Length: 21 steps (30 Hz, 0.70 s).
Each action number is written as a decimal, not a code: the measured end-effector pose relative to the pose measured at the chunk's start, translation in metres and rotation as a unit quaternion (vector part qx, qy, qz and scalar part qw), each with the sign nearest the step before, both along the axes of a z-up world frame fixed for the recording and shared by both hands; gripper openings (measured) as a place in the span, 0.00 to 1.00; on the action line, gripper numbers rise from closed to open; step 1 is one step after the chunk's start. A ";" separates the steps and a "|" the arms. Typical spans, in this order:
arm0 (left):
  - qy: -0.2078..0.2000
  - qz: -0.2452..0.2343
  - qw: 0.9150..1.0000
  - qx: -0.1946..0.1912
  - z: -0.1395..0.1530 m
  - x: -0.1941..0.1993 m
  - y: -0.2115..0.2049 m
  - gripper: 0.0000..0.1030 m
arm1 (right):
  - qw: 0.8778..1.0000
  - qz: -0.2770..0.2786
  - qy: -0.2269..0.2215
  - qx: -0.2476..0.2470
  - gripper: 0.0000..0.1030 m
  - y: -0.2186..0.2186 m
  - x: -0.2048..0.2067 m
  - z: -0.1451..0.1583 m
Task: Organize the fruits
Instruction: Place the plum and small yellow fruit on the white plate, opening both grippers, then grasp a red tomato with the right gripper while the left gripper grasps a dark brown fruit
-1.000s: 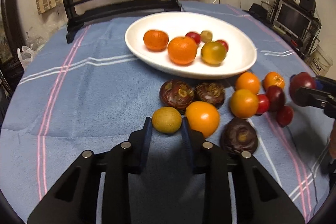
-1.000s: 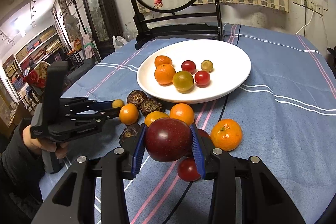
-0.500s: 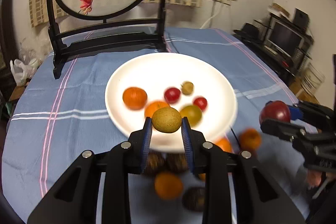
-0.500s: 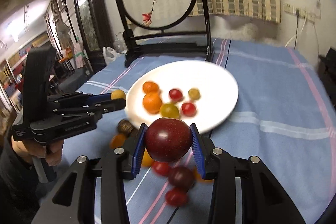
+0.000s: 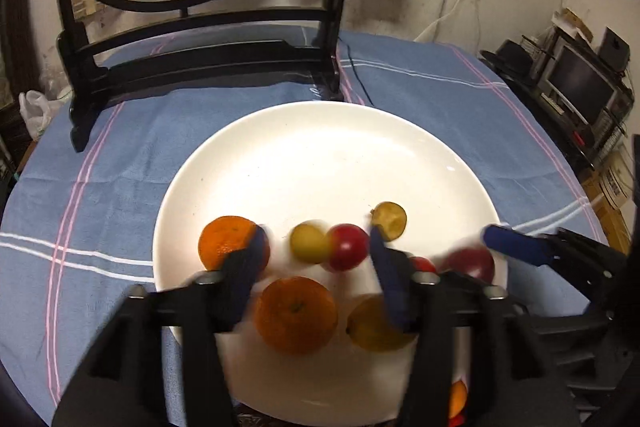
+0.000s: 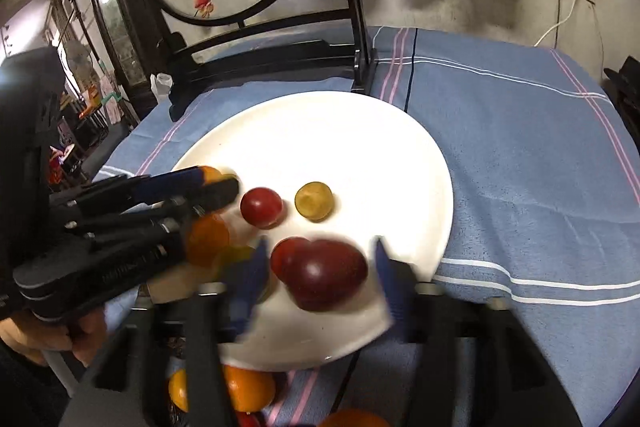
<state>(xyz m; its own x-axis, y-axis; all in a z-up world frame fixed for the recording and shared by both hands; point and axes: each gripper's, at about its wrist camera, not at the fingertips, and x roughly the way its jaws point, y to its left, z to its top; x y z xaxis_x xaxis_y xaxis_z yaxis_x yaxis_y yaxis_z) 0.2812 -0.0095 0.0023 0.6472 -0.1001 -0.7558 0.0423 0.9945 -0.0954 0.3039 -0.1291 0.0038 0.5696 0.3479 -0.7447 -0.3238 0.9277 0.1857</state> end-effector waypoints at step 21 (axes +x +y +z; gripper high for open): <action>-0.015 0.028 0.998 -0.054 -0.011 -0.143 0.024 0.90 | 0.999 0.027 -0.019 0.027 0.68 -0.057 -0.106 0.006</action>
<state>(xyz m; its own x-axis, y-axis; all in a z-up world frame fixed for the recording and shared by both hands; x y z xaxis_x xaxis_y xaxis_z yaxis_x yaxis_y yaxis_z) 0.1381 0.0148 -0.0089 0.6761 -0.1430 -0.7228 -0.0084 0.9794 -0.2016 0.1978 -0.1857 0.0099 0.5772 0.4170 -0.7021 -0.3803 0.8981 0.2208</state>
